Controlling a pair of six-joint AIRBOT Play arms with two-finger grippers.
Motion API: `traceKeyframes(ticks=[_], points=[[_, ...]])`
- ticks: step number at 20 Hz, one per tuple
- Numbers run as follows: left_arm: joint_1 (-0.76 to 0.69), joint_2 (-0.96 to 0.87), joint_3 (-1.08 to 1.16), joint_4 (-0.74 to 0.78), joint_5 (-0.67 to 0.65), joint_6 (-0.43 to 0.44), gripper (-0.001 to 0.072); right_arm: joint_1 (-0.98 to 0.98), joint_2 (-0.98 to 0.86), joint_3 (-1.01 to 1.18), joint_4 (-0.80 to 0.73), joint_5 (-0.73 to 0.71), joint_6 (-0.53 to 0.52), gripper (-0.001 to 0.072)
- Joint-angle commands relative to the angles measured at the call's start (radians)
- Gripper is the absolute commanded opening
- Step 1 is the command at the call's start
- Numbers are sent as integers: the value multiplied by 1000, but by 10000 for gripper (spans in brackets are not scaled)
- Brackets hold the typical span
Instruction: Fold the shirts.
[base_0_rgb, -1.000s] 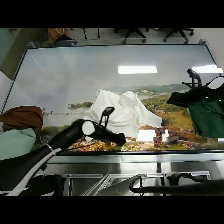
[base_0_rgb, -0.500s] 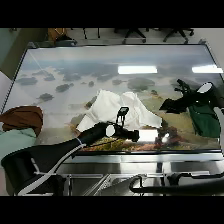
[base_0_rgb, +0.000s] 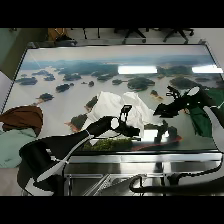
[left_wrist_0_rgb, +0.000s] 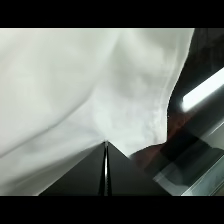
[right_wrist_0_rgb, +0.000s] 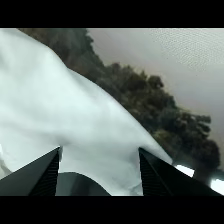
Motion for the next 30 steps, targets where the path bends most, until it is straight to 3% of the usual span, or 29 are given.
traceKeyframes(ticks=[1,3,4,5,12,18,20,24,26,30], points=[[37,17,6,3,-79,10,21,7,-23,-1,-8,7,-8,555],[55,61,6,3,-149,10,25,7,-23,-1,-8,6,-8,554],[60,86,5,3,-183,9,312,7,-23,-1,-8,6,-8,555],[60,107,3,3,-196,-3,661,7,-23,-1,-8,5,-8,554],[-43,29,4,0,-64,-109,653,7,-23,-1,-8,4,-8,554],[-18,-19,41,3,18,-126,648,7,-23,-1,2,7,-8,554],[15,-19,67,4,12,-110,329,7,-23,-1,16,7,-9,554],[64,-19,68,4,12,-105,297,7,-23,-1,18,1,-11,554],[85,-21,67,5,8,-100,107,7,-23,-1,18,0,-11,554],[112,-22,67,13,11,-96,93,7,-23,-1,19,0,-11,554]])
